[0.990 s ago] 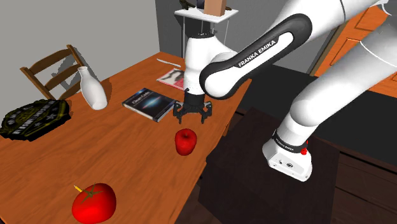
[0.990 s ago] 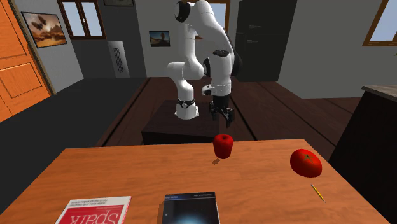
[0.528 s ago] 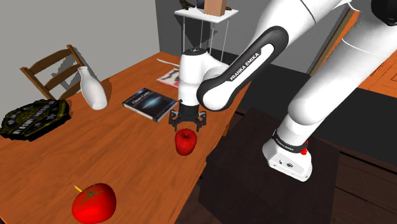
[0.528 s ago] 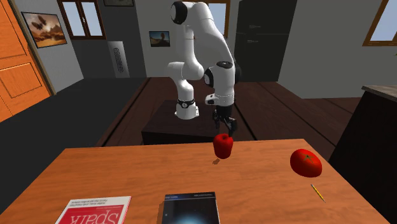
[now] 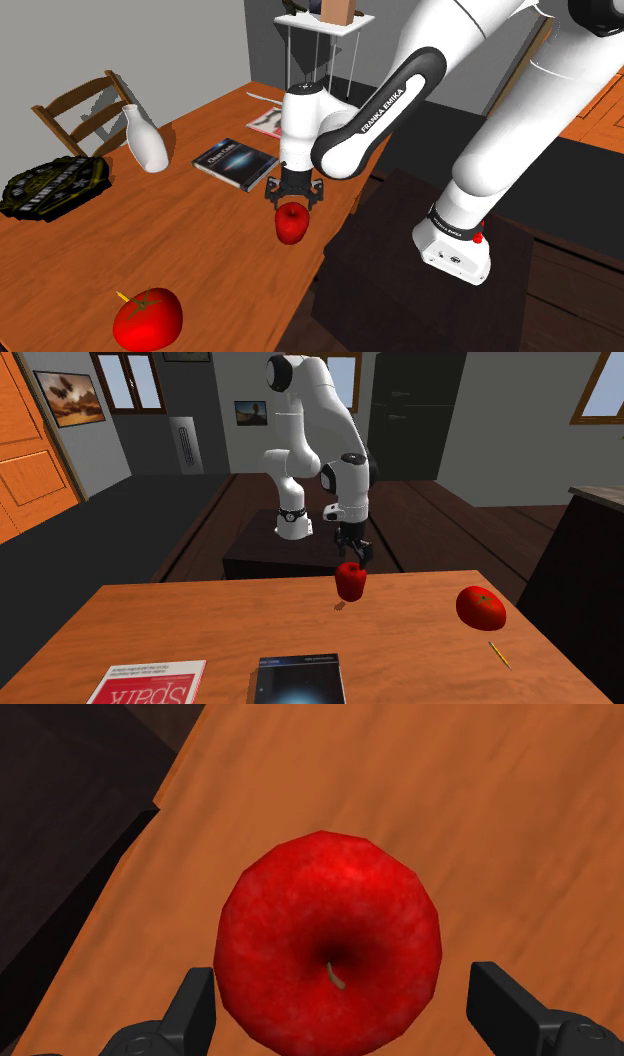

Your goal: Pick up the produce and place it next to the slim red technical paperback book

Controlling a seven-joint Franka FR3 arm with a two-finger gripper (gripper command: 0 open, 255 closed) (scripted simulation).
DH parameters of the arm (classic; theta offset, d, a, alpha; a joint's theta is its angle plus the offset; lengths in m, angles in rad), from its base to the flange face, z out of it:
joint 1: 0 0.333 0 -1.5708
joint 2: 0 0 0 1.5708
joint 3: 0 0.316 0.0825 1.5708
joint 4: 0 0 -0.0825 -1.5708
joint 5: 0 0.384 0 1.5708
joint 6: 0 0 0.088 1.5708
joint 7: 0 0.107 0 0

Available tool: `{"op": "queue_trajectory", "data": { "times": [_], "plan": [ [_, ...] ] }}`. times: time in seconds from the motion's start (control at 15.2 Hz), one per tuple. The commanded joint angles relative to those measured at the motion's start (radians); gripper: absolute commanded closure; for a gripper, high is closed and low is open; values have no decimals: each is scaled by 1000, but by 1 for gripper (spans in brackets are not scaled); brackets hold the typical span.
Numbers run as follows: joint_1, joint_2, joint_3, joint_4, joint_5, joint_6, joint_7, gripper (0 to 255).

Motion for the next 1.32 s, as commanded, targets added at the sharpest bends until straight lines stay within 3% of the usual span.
{"op": "queue_trajectory", "data": {
  "times": [0.0, 0.07, 0.66, 1.25],
  "plan": [
    [0, 0, 0, 0, 0, 0, 0, 0],
    [0, 0, 0, 0, 0, 0, 0, 255],
    [0, 0, 0, 0, 0, 0, 0, 255],
    [40, -160, -36, 33, 154, -161, -108, 255]
  ]
}}
